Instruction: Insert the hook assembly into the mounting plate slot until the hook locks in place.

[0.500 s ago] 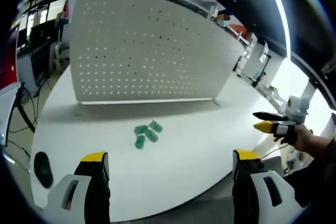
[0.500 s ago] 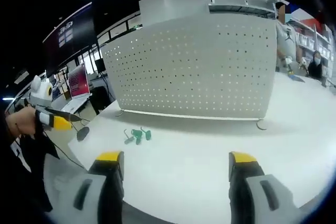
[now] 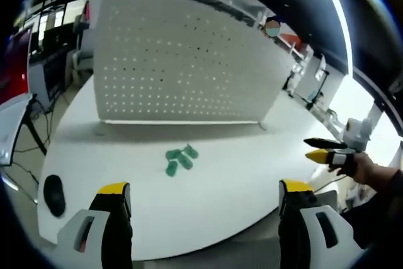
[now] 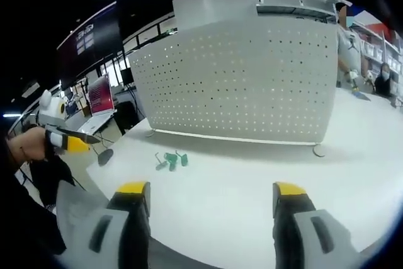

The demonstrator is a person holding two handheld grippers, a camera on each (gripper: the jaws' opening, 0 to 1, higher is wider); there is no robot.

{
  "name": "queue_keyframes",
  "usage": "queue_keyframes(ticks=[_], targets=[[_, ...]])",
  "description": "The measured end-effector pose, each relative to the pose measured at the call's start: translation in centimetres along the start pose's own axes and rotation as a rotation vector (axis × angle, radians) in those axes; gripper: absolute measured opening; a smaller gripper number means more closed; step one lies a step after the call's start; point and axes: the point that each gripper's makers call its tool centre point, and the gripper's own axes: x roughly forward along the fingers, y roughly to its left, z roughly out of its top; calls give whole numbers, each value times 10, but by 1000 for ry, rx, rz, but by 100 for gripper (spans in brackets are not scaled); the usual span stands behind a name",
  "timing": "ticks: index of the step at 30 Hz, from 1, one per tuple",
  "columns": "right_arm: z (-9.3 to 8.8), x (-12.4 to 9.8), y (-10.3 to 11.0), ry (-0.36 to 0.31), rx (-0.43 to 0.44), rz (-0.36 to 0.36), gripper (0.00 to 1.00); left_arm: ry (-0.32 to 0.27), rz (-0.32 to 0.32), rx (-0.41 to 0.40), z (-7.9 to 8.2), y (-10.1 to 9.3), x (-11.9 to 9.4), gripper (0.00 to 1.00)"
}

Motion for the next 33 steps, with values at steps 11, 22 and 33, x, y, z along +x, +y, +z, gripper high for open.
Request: queue_keyframes(ticks=[11,22,33], targets=[[-10,-1,7,11,3,24,78,7,29,-17,-13,6,-13,99],[-11,-3,4,8,1,10,79,14,32,-9,-19,2,-19,100],[-9,11,11,29,-8,51,74,8,74,-29,-21,15,-32,100]])
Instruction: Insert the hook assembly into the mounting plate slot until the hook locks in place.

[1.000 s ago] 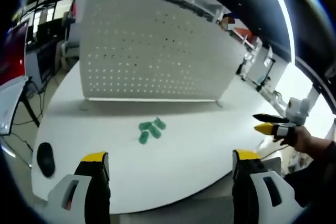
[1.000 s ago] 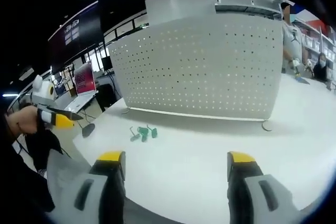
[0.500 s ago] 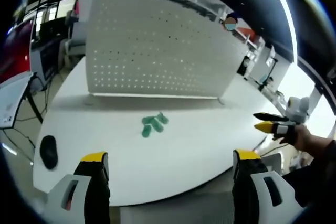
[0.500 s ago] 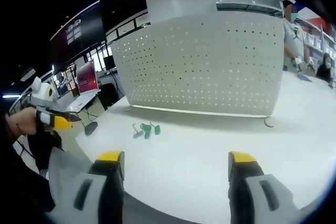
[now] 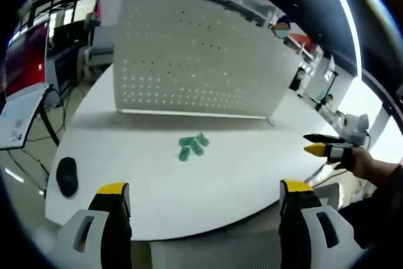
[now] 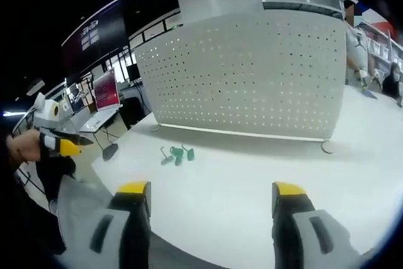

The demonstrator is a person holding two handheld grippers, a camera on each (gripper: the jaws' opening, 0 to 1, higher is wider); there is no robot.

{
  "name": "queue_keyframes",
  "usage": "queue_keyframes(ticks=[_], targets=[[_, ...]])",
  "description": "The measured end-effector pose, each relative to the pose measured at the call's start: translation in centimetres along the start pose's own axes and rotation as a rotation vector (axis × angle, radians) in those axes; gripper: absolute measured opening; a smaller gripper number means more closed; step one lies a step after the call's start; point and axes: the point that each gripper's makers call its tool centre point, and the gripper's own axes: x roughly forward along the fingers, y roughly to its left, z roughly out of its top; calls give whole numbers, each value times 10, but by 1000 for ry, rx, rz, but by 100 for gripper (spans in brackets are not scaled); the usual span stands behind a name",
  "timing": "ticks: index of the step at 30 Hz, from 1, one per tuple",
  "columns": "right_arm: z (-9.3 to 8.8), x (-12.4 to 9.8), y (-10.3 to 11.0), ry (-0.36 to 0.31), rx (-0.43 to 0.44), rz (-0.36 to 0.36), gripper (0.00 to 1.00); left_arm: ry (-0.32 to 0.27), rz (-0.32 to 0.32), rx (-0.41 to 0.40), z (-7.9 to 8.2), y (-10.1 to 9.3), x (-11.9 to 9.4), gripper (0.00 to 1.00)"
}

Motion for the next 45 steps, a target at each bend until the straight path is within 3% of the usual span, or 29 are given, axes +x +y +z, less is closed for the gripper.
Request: queue_keyframes(ticks=[16,24,27,37,45], targets=[[3,50,19,62,-76,91,65,26,8,-14,0,10,9,100],[4,87,32,97,-115,171,52,5,-7,0,18,1,18,99],[4,102,42,118,-127,223,44,25,-15,6,15,0,24,99],[9,152,63,148,-173,296,38,37,2,0,14,3,30,99],[6,189,73,186,-228,331,32,65,9,-14,3,5,35,100]])
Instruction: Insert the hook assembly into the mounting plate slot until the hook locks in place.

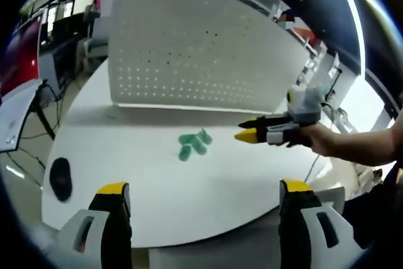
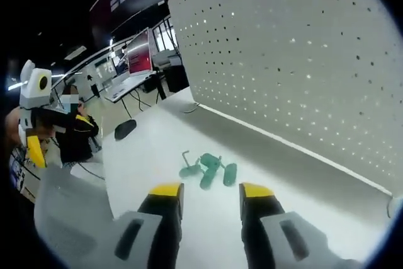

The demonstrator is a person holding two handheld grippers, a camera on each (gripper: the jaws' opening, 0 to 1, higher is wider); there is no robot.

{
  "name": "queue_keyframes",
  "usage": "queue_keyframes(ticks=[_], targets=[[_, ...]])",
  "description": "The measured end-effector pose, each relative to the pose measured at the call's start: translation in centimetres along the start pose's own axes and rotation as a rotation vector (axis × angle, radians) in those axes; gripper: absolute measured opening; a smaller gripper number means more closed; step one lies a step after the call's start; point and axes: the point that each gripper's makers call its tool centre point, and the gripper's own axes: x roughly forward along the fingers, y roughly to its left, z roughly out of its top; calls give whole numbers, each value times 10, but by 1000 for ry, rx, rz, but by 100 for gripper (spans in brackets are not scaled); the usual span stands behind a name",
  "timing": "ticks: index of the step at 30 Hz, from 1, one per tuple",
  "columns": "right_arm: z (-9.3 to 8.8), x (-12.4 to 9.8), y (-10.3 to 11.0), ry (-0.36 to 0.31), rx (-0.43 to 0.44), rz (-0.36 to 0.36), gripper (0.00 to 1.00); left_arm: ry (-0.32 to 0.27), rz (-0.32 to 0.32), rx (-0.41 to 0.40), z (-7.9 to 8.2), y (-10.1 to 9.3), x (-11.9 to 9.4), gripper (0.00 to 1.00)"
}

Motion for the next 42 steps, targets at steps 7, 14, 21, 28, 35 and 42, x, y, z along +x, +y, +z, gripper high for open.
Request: queue_keyframes(ticks=[7,14,21,28,35,42], targets=[[-4,35,-4,40,53,34,27,11,9,-7,-2,4,1,100],[-7,62,-3,102,-34,40,20,9,25,-11,-3,11,3,100],[-6,82,-12,127,-59,-1,16,34,18,-19,-11,11,5,100],[-6,97,-16,169,-110,-13,14,29,36,-41,-14,22,4,99],[-12,101,-21,202,-121,-8,4,37,52,-53,-16,32,2,98],[-8,96,-23,187,-104,-17,0,38,49,-42,-11,32,6,98]])
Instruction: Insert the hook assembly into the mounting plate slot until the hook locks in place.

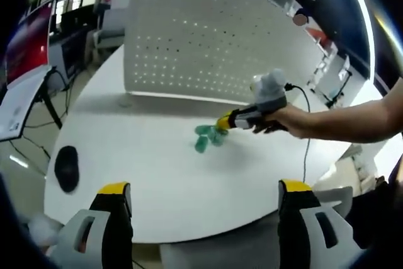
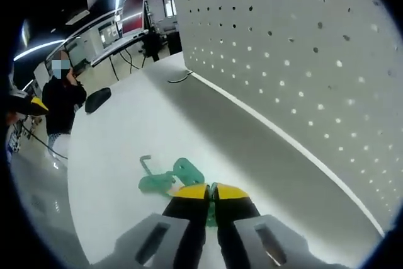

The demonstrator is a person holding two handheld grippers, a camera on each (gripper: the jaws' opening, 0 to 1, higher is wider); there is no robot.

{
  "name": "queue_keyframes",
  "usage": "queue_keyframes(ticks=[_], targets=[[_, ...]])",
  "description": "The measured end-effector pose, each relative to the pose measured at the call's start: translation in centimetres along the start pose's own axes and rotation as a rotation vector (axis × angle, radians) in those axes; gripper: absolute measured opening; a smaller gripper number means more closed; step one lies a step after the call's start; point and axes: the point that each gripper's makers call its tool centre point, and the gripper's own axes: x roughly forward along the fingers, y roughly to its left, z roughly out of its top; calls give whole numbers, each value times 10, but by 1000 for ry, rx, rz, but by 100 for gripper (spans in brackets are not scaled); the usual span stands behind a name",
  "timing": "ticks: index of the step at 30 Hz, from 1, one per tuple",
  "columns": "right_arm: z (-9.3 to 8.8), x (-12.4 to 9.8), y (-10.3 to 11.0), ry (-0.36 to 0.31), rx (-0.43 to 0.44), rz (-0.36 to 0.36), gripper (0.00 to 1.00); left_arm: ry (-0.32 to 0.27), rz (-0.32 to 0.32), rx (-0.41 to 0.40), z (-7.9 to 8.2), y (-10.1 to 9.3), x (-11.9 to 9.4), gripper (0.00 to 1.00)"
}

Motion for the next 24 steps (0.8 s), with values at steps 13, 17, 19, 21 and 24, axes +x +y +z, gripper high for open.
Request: queue_keyframes(ticks=[13,17,19,21,24], targets=[[19,-35,-15,-111,78,-43,0,-21,-34,39,16,-16,4,98],[27,-51,-15,-165,114,-40,0,-30,-40,52,22,-21,3,98],[29,-57,-17,-177,134,-48,0,-35,-42,57,25,-24,2,98],[33,-64,-18,-201,149,-58,0,-44,-46,65,29,-28,0,98],[41,-76,-15,-236,194,-54,0,-47,-49,80,33,-32,-3,98]])
